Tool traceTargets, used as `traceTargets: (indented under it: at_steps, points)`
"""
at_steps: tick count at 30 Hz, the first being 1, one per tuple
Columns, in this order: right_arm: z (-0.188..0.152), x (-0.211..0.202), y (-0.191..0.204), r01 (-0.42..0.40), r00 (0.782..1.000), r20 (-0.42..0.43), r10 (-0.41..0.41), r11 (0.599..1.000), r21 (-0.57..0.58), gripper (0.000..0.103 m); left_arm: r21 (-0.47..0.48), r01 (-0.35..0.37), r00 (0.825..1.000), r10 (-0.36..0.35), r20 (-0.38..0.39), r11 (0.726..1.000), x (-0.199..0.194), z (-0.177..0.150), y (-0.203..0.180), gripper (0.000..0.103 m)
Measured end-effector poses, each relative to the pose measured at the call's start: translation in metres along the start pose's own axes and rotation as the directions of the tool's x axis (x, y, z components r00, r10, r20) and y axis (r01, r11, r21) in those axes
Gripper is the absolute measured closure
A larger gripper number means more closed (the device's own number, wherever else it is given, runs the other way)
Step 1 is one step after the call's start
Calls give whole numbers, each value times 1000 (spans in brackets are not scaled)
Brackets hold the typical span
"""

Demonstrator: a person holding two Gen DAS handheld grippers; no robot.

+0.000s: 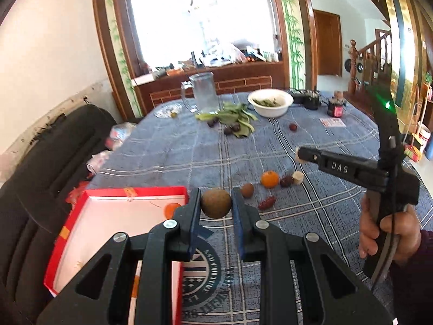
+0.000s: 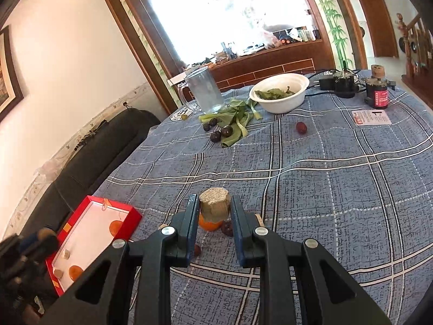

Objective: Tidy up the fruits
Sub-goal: 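Carry the cube and brown fruit over the tray and open both grippers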

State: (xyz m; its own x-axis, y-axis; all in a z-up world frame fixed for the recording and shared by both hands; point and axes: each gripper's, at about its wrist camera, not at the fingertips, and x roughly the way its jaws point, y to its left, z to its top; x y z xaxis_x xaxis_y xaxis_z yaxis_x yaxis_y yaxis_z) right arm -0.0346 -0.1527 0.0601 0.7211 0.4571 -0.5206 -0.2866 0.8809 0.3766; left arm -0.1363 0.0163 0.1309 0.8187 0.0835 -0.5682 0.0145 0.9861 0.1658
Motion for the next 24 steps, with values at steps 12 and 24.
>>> traceTargets:
  at_steps: [12,24]
  points:
    - [-1,-3,-9,57,998,26,-57,998,5,81,-33,-72,996,74,43,997,-19,-7,25,79]
    - [-9,-5,8,157,986,60,-154,986,-47,81,-142,-127,992,130,6,982,-22,-37,84,79]
